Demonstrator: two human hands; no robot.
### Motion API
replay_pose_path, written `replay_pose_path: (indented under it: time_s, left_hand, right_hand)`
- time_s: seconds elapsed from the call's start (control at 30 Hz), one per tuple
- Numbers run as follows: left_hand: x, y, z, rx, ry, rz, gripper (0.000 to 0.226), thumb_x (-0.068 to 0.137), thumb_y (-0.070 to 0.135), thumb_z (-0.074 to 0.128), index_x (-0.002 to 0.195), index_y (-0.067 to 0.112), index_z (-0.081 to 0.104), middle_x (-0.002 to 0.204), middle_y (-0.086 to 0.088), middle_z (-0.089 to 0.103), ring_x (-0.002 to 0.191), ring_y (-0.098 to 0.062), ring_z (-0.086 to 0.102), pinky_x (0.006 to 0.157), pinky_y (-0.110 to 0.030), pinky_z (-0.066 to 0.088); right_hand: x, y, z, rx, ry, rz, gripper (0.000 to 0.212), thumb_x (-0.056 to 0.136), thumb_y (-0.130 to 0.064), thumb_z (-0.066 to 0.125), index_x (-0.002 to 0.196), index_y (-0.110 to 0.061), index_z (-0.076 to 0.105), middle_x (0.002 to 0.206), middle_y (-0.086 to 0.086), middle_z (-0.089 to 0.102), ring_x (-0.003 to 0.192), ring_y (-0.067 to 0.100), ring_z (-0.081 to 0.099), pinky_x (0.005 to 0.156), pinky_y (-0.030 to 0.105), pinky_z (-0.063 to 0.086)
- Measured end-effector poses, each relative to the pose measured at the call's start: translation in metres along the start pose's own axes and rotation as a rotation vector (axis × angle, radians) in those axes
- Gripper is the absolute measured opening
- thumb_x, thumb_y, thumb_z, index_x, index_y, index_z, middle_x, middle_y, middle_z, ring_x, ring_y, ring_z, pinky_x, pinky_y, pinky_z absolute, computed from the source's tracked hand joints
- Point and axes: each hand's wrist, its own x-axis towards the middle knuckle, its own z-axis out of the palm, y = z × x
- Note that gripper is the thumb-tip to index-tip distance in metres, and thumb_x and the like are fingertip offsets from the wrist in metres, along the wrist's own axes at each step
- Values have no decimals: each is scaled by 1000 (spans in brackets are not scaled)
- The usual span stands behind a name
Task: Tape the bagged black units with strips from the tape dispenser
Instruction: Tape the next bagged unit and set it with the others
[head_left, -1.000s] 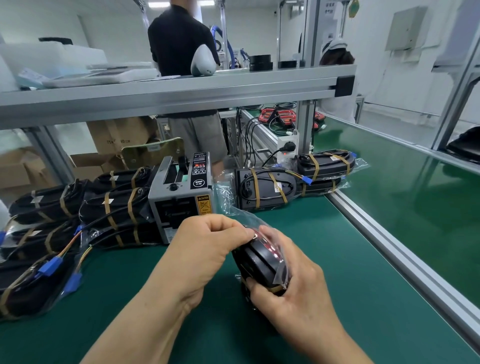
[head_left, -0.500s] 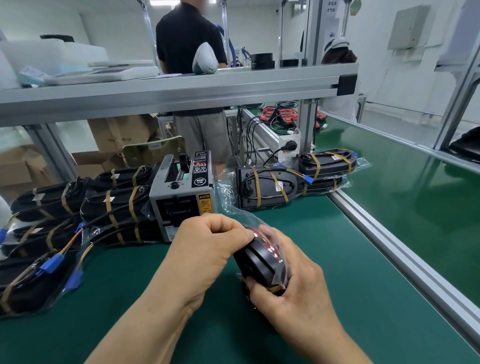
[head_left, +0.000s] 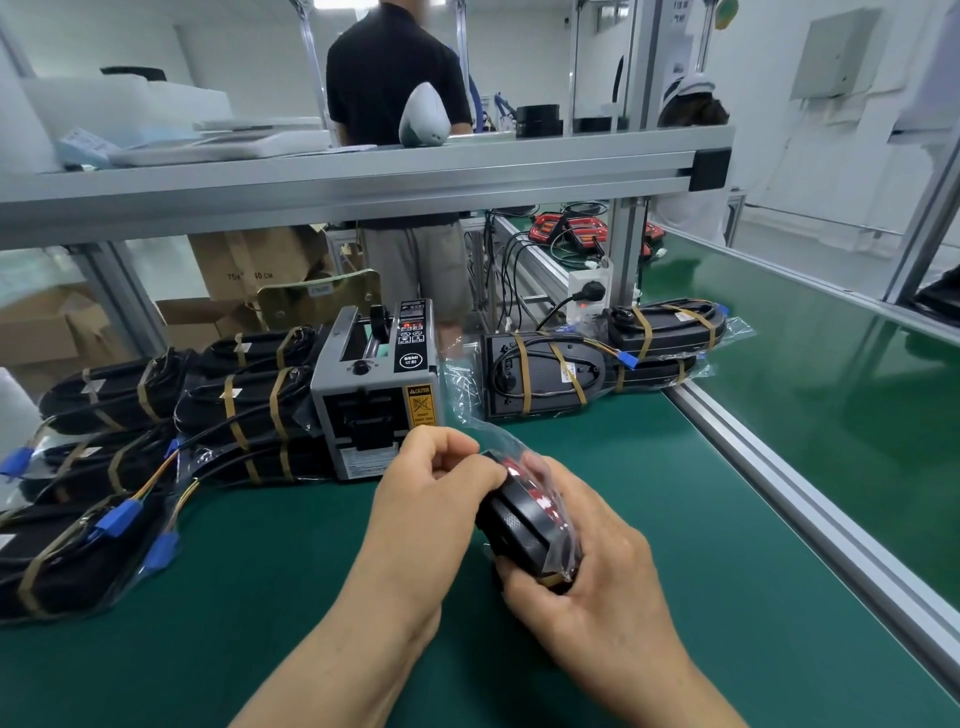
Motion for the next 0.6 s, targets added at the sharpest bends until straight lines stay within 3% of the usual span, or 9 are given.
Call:
replay_pose_path:
  time_s: [0.1, 0.27, 0.4, 0.6]
  left_hand:
    - [4, -4, -2, 13, 2, -4, 7, 80, 16, 69, 79, 19, 62, 73, 8, 60, 58, 3, 50, 53, -7, 41]
    - [-1, -5, -3, -24, -37, 9, 20, 72, 28, 80, 83, 22, 64, 66, 10, 62, 59, 1, 55, 55, -8, 42]
    - [-9, -8, -6, -8, -55, 0, 39, 50, 44, 78, 85, 37, 65, 83, -1, 72, 70, -4, 64, 61, -12, 46]
    - [-13, -6, -10, 6, -50, 124, 35, 56, 35, 79, 88, 39, 64, 87, 0, 69, 75, -8, 63, 76, -27, 51]
  right_hand:
    - [0, -2, 1, -10, 7, -23, 74, 66, -19, 73, 130, -47, 48, 119, -29, 62, 108, -6, 62, 89, 5, 43]
    - [-1, -3, 0, -5, 16, -11, 73, 66, -18, 72, 129, -48, 49, 119, -30, 62, 108, -6, 62, 89, 7, 45]
    - [-4, 2, 3, 11, 3, 9, 71, 66, -21, 73, 134, -31, 56, 126, -22, 63, 115, -6, 60, 95, 8, 44]
    - [-2, 11, 17, 92, 101, -66, 78, 67, -8, 77, 141, -7, 52, 137, -2, 61, 126, 9, 59, 103, 24, 48]
